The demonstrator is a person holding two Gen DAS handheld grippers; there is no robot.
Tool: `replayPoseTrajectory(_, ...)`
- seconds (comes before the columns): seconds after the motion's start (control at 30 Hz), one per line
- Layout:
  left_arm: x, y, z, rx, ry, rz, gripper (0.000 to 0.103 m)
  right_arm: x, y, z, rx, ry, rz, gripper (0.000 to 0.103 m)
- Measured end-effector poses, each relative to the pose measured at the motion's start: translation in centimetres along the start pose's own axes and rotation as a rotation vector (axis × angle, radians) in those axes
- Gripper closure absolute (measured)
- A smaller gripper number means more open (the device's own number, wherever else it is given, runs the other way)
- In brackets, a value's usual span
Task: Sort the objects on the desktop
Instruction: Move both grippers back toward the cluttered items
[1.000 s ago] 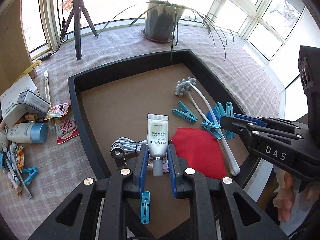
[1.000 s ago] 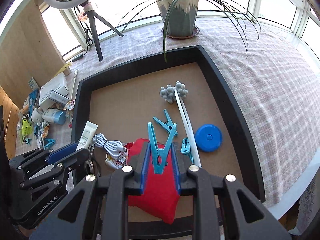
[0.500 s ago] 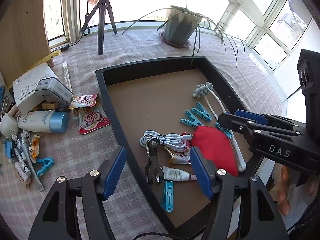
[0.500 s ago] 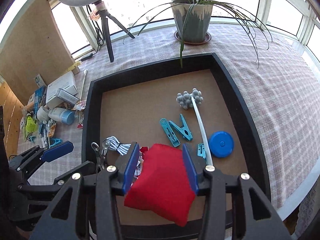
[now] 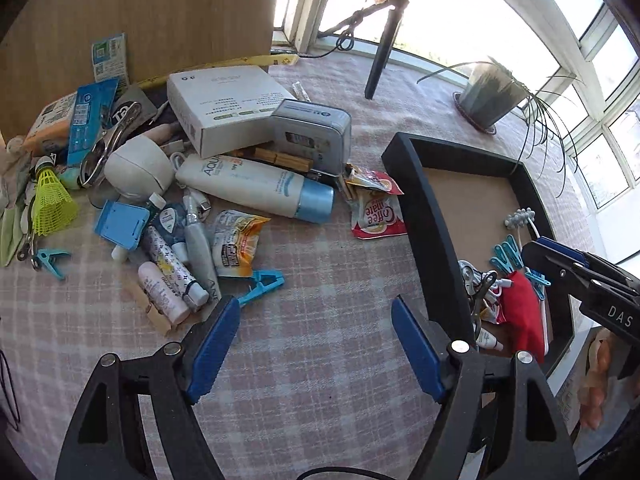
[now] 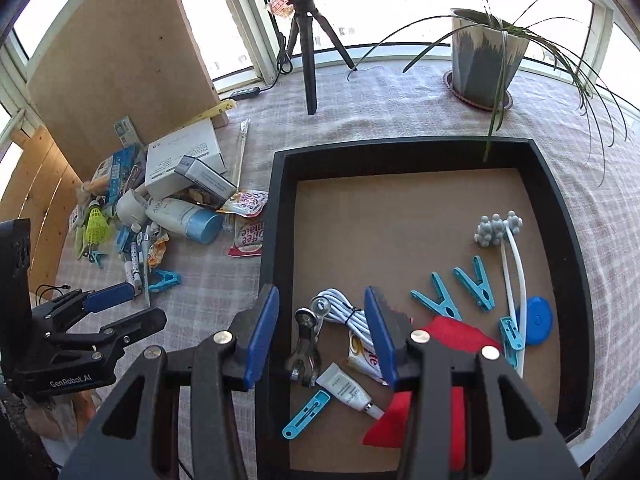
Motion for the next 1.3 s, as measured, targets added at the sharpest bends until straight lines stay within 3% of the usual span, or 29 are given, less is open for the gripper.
replayPoseTrajectory(0.23,8.4,-0.9,3.0,-0.086,-0.105,0.123,0.027,6.3,-1.2,0.0,-0.009,-0.045,0.148,0.059)
replayPoseTrajectory(0.47,13.6,0.1,4.4,-0.099,-0.126,0.228,0.028,11.7,-1.1,-1.2,0.021,-0.076,0.265,0.059)
replayPoseTrajectory(0.73,14.4,0.7,3.0,-0.077,-0.083,0.266,0.029,16.2,0.2,-4.6,0.107,-0.139,0.348,0.06)
replayPoseTrajectory(0.83,14.5,0.7,2.1,-0.06,-0.08,0.279,0.034,17.5,0.8,-5.7,0.125,-0.15,0.4,0.06)
replayPoseTrajectory(1.07,14.9,1.0,0.0,-0.024,-0.08,0.303,0.041,19.5,2.1,-8.0,0.14,-0.116,0.531,0.06)
replayPoseTrajectory(1.3,14.8,1.1,-1.0,-0.013,-0.104,0.285,0.043,20.1,2.5,-10.0,0.161,-0.114,0.567,0.06)
Point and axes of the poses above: each gripper's, at about its wrist camera, not at the fingertips, and z roughly against the way its jaws point, x to its left, y to its underside, the point moved 7 cm from there along -z, roughly the way its jaws point, and after that the axes turned 10 degrees about y, right-handed, at the moved point
